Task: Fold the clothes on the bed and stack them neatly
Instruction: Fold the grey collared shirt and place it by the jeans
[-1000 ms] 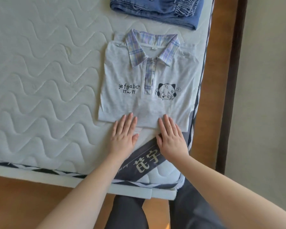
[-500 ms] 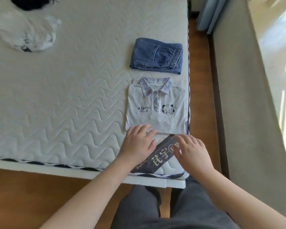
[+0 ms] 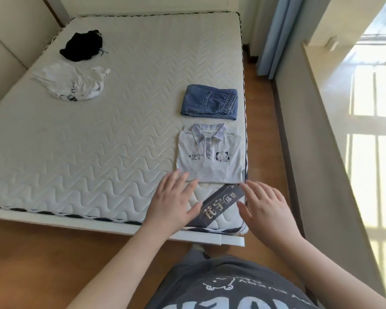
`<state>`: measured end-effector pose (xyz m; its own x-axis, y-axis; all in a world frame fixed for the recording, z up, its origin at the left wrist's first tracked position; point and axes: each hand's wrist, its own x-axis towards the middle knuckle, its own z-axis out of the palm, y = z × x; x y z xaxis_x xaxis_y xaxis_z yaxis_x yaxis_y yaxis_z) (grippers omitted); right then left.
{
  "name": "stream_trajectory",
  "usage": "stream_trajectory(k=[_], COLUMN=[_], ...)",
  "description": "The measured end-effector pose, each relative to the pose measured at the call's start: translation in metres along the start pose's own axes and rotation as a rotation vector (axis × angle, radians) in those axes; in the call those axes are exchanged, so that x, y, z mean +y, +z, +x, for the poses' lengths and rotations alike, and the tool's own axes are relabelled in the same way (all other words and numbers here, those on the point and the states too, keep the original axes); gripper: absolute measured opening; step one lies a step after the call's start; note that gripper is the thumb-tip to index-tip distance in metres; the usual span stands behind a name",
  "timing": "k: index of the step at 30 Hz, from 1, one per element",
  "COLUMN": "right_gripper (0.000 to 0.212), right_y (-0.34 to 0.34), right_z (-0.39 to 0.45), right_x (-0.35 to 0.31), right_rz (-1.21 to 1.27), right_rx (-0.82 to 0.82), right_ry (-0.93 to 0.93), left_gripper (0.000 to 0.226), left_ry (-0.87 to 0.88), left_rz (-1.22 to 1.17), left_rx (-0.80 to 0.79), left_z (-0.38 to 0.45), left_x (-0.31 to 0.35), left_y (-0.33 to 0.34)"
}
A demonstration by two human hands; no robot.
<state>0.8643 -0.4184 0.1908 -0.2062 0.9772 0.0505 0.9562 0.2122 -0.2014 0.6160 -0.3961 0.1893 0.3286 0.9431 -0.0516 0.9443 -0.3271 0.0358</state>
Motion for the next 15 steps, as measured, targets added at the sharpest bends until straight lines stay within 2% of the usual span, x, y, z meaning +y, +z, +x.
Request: stream_trajectory(k=[3, 6, 10, 15], right_gripper=[0.044, 0.046, 0.051, 0.046], right_y=[-0.012, -0.022, -0.027, -0.038], right_z=[-0.018, -0.033, -0.046, -0.051], right_x=[-0.002, -0.004, -0.015, -0.048], right_rz=[0.101, 0.109, 0.086, 0.072], right_rx=[-0.034, -0.031, 0.000, 0.018], right_ry=[-0.053, -0.082, -0.238, -0.392], left_gripper=[0.060, 0.048, 0.039, 0.044], left_ry=[-0.056, -0.065, -0.100, -0.323], left_rz=[-0.025, -0.021, -0.028, 0.007], left_rx=[0.032, 0.114, 0.259, 0.240], left_z=[-0.025, -0.059, -0.100, -0.153], left_x=[0.012, 0.026, 0.034, 0.048], left_y=[-0.015, -0.028, -0.043, -0.049])
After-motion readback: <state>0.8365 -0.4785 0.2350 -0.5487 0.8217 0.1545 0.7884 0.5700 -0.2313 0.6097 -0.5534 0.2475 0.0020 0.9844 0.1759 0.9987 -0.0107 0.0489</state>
